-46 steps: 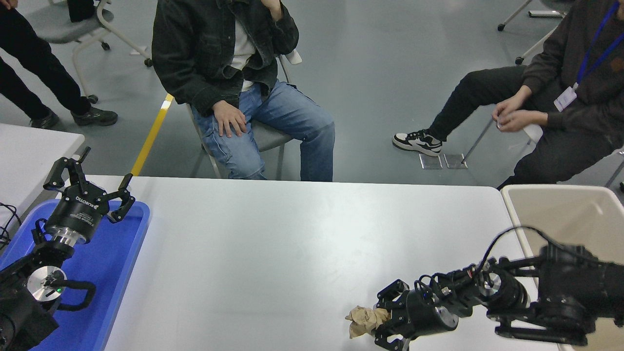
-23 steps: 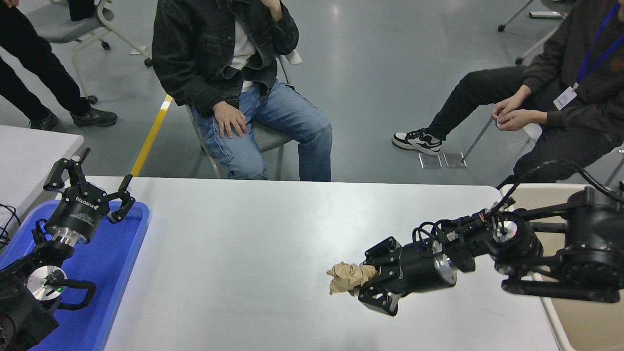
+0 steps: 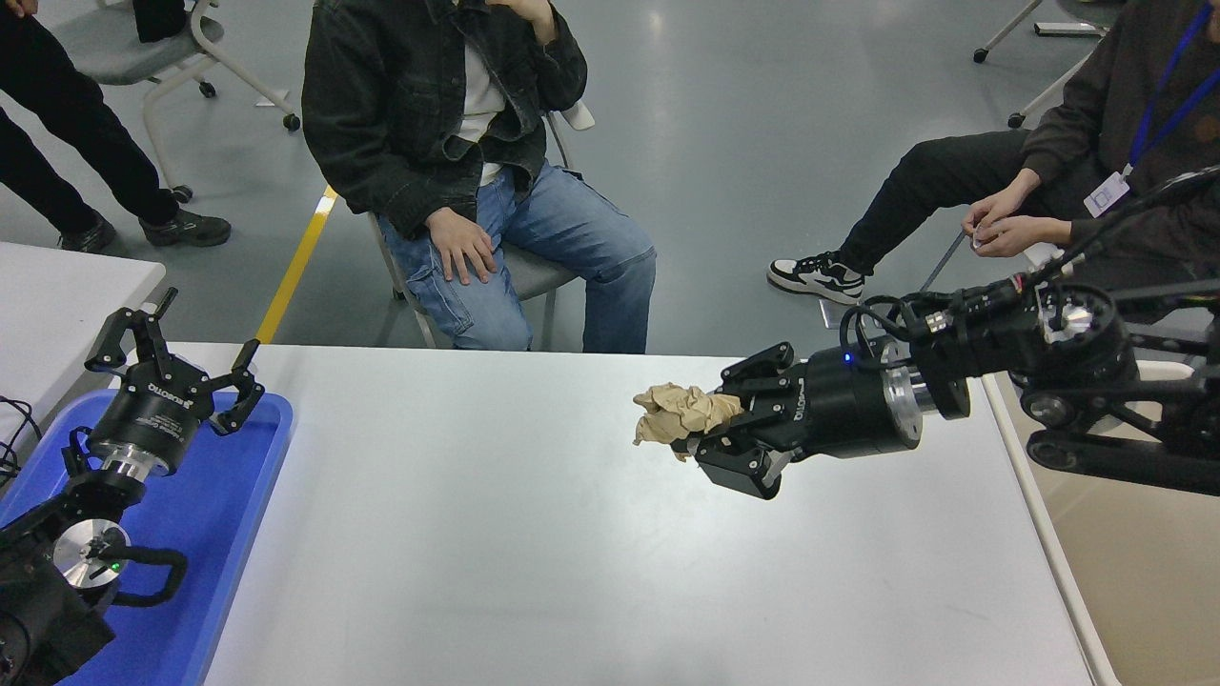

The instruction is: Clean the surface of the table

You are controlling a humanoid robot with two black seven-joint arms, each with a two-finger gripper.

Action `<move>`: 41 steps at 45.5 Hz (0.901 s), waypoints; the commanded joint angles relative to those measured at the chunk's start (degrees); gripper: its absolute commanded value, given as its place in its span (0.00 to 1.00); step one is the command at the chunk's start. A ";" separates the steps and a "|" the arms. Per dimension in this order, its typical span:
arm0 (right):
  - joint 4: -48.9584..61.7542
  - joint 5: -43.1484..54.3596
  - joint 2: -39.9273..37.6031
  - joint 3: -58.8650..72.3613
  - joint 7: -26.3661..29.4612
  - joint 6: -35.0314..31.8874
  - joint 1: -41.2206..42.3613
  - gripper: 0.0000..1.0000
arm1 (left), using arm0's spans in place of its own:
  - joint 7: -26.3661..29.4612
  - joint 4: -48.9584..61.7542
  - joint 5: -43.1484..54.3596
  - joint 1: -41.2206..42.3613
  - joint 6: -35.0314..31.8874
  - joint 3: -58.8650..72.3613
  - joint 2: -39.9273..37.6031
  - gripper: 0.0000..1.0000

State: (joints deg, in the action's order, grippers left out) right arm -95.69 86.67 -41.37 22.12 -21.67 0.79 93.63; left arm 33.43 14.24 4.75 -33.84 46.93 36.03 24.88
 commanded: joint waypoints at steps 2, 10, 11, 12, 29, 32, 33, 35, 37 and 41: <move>3.57 -1.15 -3.72 -0.93 -0.74 -1.23 1.38 0.00 | -0.03 0.00 0.00 0.00 0.00 0.00 -0.01 1.00; 9.91 -1.68 -7.58 -0.76 -1.62 -1.23 0.68 0.00 | -0.03 0.00 0.00 0.00 0.00 0.00 -0.01 1.00; 10.26 -1.68 -8.20 -0.76 -1.80 -1.23 0.50 0.00 | -0.03 0.00 0.00 0.00 0.00 0.00 -0.01 1.00; 10.61 -1.68 -8.81 -0.76 -1.97 -1.23 0.41 0.00 | 0.06 0.00 0.00 0.00 0.00 0.00 -0.01 1.00; 21.33 -1.95 -17.96 -0.93 -2.24 -0.88 -4.42 0.00 | -0.03 0.00 0.00 -0.09 0.00 0.00 -0.01 1.00; 23.88 -1.95 -19.10 -0.85 -2.24 -0.88 -5.65 0.00 | 0.06 0.00 0.00 0.00 0.00 0.00 -0.01 1.00; 24.93 -1.95 -19.28 -0.85 -2.24 -0.79 -6.35 0.00 | -0.03 0.00 0.00 0.00 0.00 0.00 -0.01 1.00; 27.30 -1.86 -19.63 -0.93 -2.59 -0.62 -8.01 0.00 | -0.03 0.00 0.00 0.00 0.00 0.00 -0.01 1.00; 29.94 -2.03 -19.81 -1.02 -3.20 -0.53 -9.42 0.00 | 0.06 0.00 0.00 0.00 0.00 0.00 -0.01 1.00; 35.12 -3.96 -19.98 -1.02 -4.17 -0.44 -11.88 0.00 | -0.03 0.00 0.00 0.00 0.00 0.00 -0.01 1.00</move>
State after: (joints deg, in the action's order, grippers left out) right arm -71.82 84.66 -58.73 21.22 -24.21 0.03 87.53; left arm 33.42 14.24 4.75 -33.84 46.93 36.04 24.87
